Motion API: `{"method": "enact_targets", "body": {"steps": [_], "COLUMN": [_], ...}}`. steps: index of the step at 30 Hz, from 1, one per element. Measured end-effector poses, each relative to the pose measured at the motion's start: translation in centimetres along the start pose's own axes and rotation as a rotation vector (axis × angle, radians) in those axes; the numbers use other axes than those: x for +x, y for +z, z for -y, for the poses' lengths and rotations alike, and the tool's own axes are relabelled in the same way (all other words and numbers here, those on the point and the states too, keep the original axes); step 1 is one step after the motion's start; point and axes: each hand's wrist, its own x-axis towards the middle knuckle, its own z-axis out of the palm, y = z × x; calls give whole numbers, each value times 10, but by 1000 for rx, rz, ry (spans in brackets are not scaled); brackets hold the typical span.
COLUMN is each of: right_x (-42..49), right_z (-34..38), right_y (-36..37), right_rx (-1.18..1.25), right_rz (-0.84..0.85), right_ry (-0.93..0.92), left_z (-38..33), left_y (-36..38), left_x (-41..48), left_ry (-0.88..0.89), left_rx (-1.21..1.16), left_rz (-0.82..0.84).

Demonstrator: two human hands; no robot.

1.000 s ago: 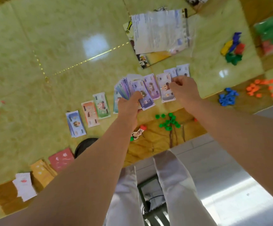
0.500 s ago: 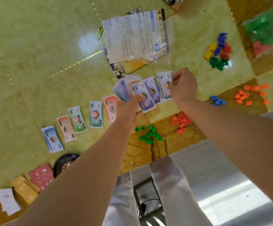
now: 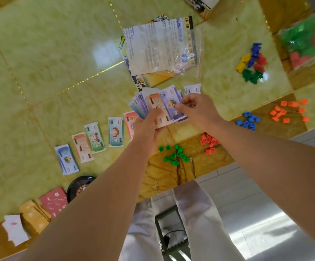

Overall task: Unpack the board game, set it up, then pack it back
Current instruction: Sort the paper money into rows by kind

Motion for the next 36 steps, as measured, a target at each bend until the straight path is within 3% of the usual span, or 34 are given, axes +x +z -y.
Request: {"method": "enact_targets", "body": {"steps": [5,9,17,22,25,29,31,36], "right_x": [0,-5,-9,-5,-7,-13,-15,-14], "right_z": [1,0,-6,-1,2,16,23,26], "right_y": [-1,0,10,18,17,24,30,39], "right_rx": [-29,-48,-244,-385,-343,-46,-21,-13], "right_rz": [-239,-252,-163,-220,-261,-64,69,113], "right_ry": [62,75,80,110,102,-5,-11,8], "left_z": [-5,-6,-4,-4,-5,-7,-8,-13], "left_y": [-21,-29,-34,-36,-35,-34,-33,-41], "left_x": [-2,0,4,7,6,5,4,0], "left_ry": [55,69,86,45,36,36,58,7], "left_rx": [48,118,189,174,154,140,113,14], "left_rz": [-57,-134,-57,-51,-44,-12,35,43]}}
